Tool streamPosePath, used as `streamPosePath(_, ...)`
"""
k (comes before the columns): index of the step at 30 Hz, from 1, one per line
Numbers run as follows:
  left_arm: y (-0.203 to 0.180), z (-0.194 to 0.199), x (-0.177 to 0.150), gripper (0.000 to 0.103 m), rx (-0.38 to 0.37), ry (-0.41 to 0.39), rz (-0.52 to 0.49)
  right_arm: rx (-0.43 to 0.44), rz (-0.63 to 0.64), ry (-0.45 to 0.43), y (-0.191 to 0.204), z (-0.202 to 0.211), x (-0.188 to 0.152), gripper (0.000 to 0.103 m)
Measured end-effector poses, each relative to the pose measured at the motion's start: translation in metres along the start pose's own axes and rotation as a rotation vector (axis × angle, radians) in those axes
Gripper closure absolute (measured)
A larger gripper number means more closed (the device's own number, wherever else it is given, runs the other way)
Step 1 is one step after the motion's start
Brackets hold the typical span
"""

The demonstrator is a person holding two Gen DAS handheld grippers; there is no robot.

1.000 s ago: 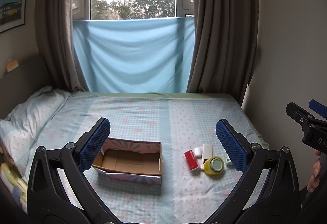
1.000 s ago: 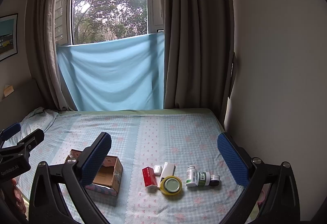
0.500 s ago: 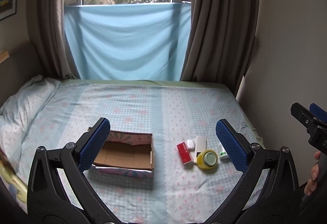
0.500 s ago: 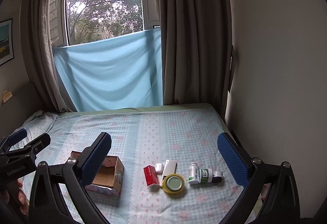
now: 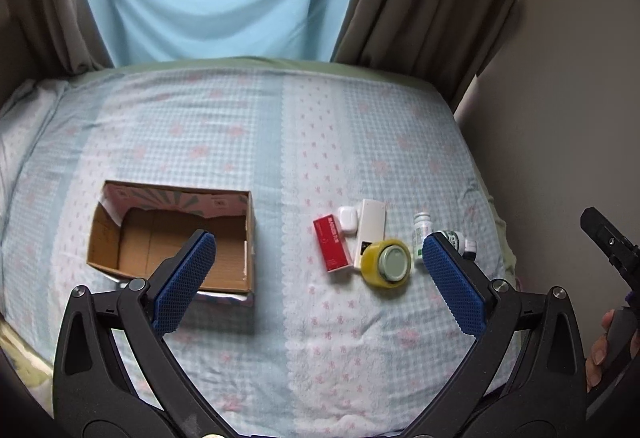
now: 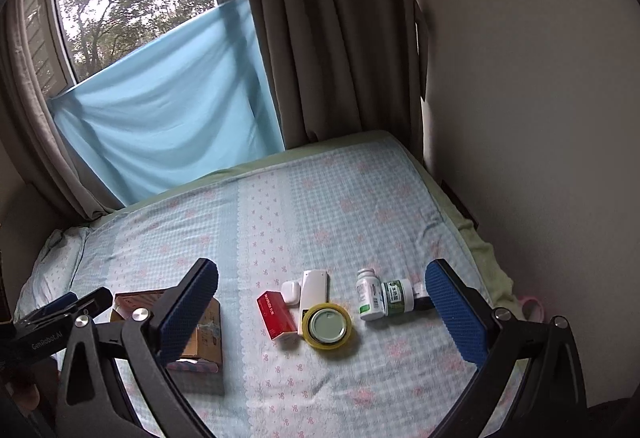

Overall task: Organize rigid objects
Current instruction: 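Grasp the red MARUBI box with the left tool while the right tool grasps the yellow tape roll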

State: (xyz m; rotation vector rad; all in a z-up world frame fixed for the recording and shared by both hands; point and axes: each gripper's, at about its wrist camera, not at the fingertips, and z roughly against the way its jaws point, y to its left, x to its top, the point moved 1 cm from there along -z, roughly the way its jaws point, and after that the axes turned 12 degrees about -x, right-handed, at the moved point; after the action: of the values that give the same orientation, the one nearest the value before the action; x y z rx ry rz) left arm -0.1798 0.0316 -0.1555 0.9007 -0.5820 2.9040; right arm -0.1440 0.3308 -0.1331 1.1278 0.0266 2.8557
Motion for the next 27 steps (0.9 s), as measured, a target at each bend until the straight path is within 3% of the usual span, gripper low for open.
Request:
streamPosePath(7,0.007,-0.096,0.006,0.000,-0.024,0.175,0.031,0.031,-0.176,0.236,-0.023,-0.092,-0.015,0.000)
streamPosePath(13,0.032,-0.177,0.003,0.001,-0.046,0.304,0.122,0.068,-0.295,0.453,-0.024,-0.170,-0.045,0.000)
streamPosePath(20,0.067,-0.267,-0.013,0.001,-0.019,0.432,0.194,0.065,-0.304,0.677,-0.001,-0.263,-0.087,0.000)
streamPosePath(27,0.084,-0.328,-0.035,0.001,-0.019,0.532,0.218,0.027,-0.267,0.794,0.017,-0.326,-0.120,0.000)
